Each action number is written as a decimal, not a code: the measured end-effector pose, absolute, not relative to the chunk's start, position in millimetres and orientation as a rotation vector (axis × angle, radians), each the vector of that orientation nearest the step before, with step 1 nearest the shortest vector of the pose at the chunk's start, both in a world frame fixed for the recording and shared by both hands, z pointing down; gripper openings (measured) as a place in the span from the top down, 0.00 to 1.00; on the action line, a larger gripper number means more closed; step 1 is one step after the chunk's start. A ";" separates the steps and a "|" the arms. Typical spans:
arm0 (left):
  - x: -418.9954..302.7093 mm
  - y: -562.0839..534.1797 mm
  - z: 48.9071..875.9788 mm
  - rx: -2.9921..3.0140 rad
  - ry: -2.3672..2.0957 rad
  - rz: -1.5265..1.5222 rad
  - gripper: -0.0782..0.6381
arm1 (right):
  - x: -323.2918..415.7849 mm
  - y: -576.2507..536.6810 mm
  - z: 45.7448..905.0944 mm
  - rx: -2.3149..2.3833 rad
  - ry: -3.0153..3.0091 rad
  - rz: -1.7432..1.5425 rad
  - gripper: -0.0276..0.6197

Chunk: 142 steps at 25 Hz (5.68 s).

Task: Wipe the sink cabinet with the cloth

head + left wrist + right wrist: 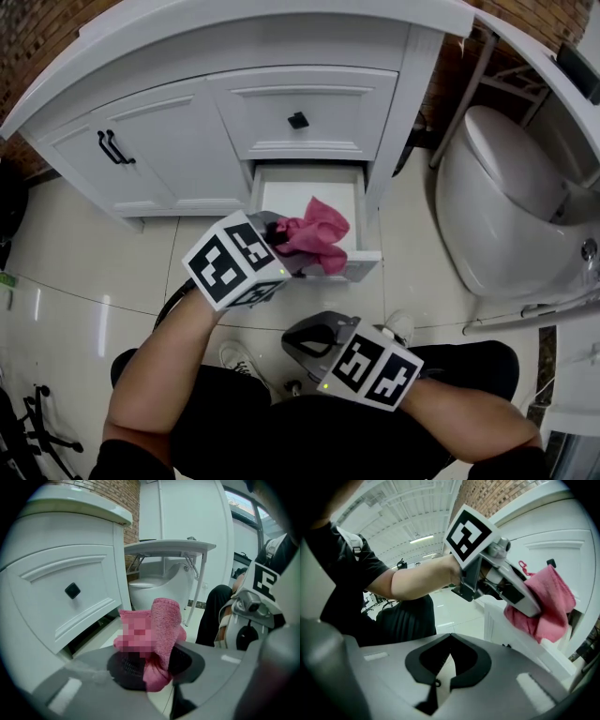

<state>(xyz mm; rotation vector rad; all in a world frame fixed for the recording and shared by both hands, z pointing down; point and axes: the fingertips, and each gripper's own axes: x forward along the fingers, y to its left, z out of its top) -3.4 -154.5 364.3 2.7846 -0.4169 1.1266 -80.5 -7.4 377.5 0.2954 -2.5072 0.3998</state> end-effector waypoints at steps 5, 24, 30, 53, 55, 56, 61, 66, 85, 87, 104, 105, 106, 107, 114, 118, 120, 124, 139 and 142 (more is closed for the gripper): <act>-45.8 -156.0 367.5 2.738 -0.533 1.123 0.76 | -84.0 -2.7 380.0 0.289 -2.501 0.392 0.95; -162.5 -167.5 358.3 2.591 -1.000 0.919 0.76 | -71.0 19.3 387.5 0.329 -2.492 0.395 0.95; -122.6 -142.3 355.1 2.645 -1.014 0.726 0.76 | -42.4 43.0 399.8 0.418 -2.489 0.390 0.95; 68.5 -90.4 438.6 2.799 -0.706 0.616 0.76 | -3.1 62.7 411.5 0.482 -2.459 0.387 0.95; 60.8 -97.0 439.2 2.784 -0.743 0.602 0.76 | -2.1 60.8 413.3 0.486 -2.453 0.392 0.95; 56.9 -99.4 439.1 2.779 -0.759 0.597 0.76 | -2.3 59.9 413.0 0.488 -2.453 0.393 0.95; 30.1 -105.6 440.6 2.766 -0.844 0.590 0.76 | -11.4 57.9 405.5 0.476 -2.469 0.377 0.95; -4.8 -110.3 441.7 2.723 -0.934 0.569 0.76 | -19.9 57.6 404.2 0.456 -2.467 0.366 0.95; -138.4 -127.1 459.1 2.506 -1.254 0.522 0.76 | -53.5 55.2 407.5 0.408 -2.438 0.339 0.95; -147.9 -129.7 460.8 2.482 -1.279 0.505 0.76 | -54.2 54.6 409.2 0.410 -2.434 0.344 0.95; -163.2 -132.5 469.7 2.426 -1.349 0.503 0.76 | -45.5 55.2 409.4 0.429 -2.439 0.345 0.95; -162.7 -131.5 470.4 2.425 -1.345 0.504 0.76 | -45.0 55.8 409.1 0.429 -2.441 0.345 0.95; -160.6 -129.8 471.4 2.428 -1.335 0.509 0.76 | -44.2 56.2 409.1 0.430 -2.442 0.346 0.95; -156.4 -127.5 473.1 2.436 -1.319 0.515 0.76 | -43.3 56.5 409.2 0.430 -2.443 0.348 0.95; -72.6 -90.9 499.9 2.506 -1.083 0.430 0.76 | -38.4 61.8 407.5 0.428 -2.453 0.352 0.95; -13.6 -72.6 524.0 2.555 -0.899 0.487 0.76 | -35.0 66.4 410.9 0.421 -2.449 0.364 0.95; 6.8 -72.5 529.7 2.571 -0.843 0.502 0.76 | -31.3 68.9 414.8 0.419 -2.443 0.372 0.95; 39.7 -78.5 537.6 2.596 -0.766 0.525 0.76 | -17.9 65.9 423.3 0.453 -2.428 0.405 0.95; 25.9 -103.7 563.7 2.517 -0.851 0.593 0.76 | -9.5 55.5 432.4 0.473 -2.418 0.472 0.95; 0.5 -111.2 566.0 2.477 -0.924 0.580 0.76 | -11.6 56.2 434.5 0.467 -2.409 0.468 0.95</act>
